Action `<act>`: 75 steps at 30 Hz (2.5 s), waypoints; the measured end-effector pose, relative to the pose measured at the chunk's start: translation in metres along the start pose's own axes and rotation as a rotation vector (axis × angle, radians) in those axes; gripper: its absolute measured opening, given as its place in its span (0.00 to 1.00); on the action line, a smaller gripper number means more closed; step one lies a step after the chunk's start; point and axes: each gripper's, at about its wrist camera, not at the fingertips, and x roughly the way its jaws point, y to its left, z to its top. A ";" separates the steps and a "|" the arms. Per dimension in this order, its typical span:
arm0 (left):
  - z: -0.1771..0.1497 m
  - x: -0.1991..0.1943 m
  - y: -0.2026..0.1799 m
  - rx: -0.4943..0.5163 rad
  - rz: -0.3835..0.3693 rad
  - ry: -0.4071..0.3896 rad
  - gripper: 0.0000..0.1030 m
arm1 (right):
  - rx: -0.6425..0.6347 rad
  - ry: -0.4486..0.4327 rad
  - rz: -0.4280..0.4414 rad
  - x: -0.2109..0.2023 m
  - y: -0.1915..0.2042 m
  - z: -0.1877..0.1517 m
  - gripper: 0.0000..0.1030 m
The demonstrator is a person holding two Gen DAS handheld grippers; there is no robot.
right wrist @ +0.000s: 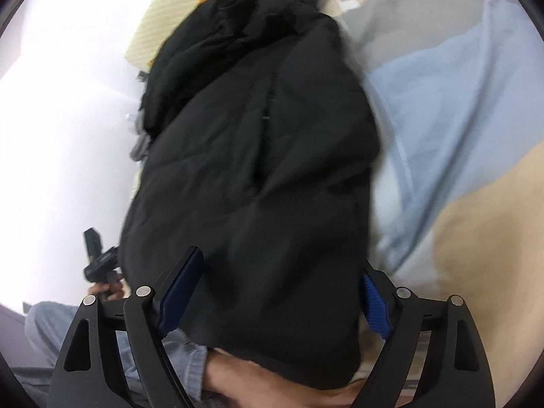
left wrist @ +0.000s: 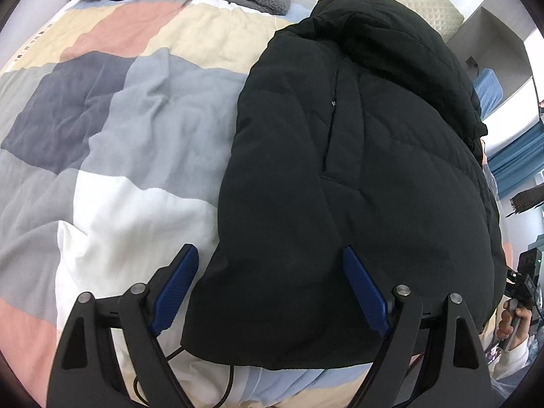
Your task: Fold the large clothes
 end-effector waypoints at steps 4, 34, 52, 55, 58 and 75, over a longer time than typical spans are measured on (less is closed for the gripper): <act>0.001 0.001 -0.001 0.005 0.009 0.007 0.84 | -0.029 -0.017 0.115 -0.008 0.014 -0.001 0.82; 0.027 0.038 0.023 -0.133 -0.403 0.103 0.89 | -0.051 -0.036 0.195 0.020 0.039 -0.001 0.81; 0.032 0.039 -0.011 -0.111 -0.580 0.168 0.36 | -0.050 -0.042 0.109 0.014 0.044 -0.008 0.20; 0.040 0.032 -0.011 -0.135 -0.566 0.162 0.16 | -0.064 -0.069 0.090 -0.001 0.047 -0.004 0.13; 0.052 0.011 -0.019 -0.116 -0.561 0.124 0.08 | -0.094 -0.116 0.084 -0.020 0.062 0.000 0.12; 0.117 -0.128 -0.063 -0.068 -0.602 -0.135 0.06 | -0.195 -0.342 0.144 -0.135 0.177 0.055 0.09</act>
